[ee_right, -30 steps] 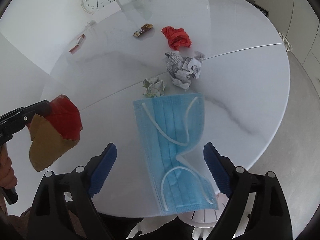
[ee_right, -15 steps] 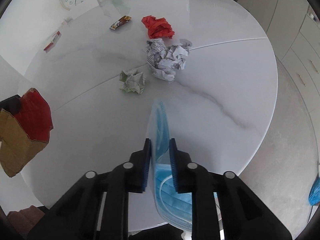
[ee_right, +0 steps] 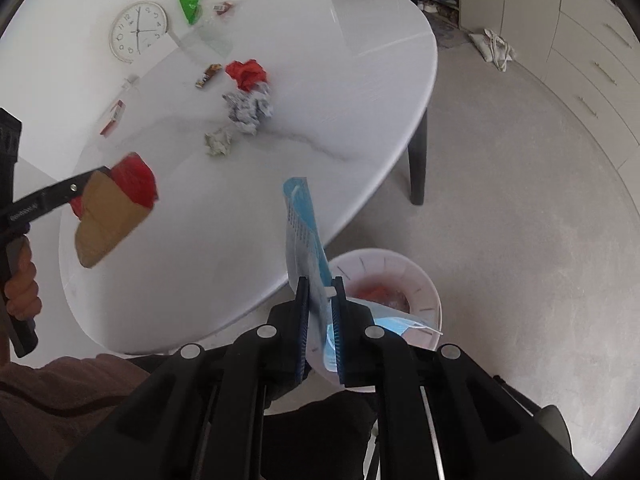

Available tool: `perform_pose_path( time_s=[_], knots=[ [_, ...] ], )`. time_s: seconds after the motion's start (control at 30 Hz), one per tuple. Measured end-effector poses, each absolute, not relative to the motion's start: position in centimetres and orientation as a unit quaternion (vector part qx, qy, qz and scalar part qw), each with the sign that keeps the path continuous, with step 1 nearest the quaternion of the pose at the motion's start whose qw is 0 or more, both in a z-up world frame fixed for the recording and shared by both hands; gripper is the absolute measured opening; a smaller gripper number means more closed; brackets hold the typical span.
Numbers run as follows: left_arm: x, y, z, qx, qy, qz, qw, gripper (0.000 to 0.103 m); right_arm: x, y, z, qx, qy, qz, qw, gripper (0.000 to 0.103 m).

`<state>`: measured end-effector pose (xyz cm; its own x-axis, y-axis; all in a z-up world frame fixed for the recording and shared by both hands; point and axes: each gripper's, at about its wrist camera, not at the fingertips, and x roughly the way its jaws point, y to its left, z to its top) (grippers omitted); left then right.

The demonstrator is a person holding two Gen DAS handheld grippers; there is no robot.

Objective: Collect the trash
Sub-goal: 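Carry the mask and paper bag over the white bin and open both tools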

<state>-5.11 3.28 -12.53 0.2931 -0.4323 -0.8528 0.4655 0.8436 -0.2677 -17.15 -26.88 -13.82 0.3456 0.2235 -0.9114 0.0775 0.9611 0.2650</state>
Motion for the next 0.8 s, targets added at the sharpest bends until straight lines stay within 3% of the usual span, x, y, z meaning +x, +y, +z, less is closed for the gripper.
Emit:
perform_pose_path(
  time_s=[0.17, 0.2, 0.23, 0.27, 0.3, 0.33, 0.47, 0.53, 0.8],
  knots=[
    [-6.5, 0.8, -12.3, 0.022, 0.527, -0.277, 0.803, 0.01, -17.4, -28.8, -22.2, 0.158, 0.613, 0.045, 0.773, 0.016],
    [-6.8, 0.3, -12.3, 0.024, 0.527, -0.277, 0.803, 0.01, -17.3, -29.0, -24.0, 0.159, 0.623, 0.048, 0.764, 0.023],
    [-7.1, -0.1, -12.3, 0.026, 0.527, -0.276, 0.804, 0.01, -17.2, -29.0, -25.3, 0.163, 0.632, 0.052, 0.756, 0.04],
    [-7.3, -0.3, -12.2, 0.028, 0.527, -0.275, 0.804, 0.01, -17.1, -29.0, -26.7, 0.165, 0.64, 0.055, 0.748, 0.05],
    [-7.5, -0.7, -12.2, 0.029, 0.528, -0.274, 0.803, 0.01, -17.0, -28.9, -27.8, 0.165, 0.646, 0.057, 0.743, 0.069],
    [-7.8, -1.1, -12.3, 0.031, 0.53, -0.272, 0.803, 0.01, -16.7, -28.7, -28.6, 0.162, 0.652, 0.059, 0.738, 0.075],
    [-9.1, -2.8, -12.4, 0.04, 0.532, -0.275, 0.8, 0.01, -16.5, -29.3, -28.7, 0.164, 0.66, 0.066, 0.73, 0.083],
    [-9.9, -3.9, -12.3, 0.049, 0.531, -0.283, 0.797, 0.01, -16.8, -30.3, -26.9, 0.171, 0.646, 0.063, 0.741, 0.09],
    [-14.1, -10.8, -14.0, 0.124, 0.524, -0.331, 0.775, 0.011, -18.1, -36.6, -17.2, 0.187, 0.574, 0.026, 0.797, 0.098]
  ],
)
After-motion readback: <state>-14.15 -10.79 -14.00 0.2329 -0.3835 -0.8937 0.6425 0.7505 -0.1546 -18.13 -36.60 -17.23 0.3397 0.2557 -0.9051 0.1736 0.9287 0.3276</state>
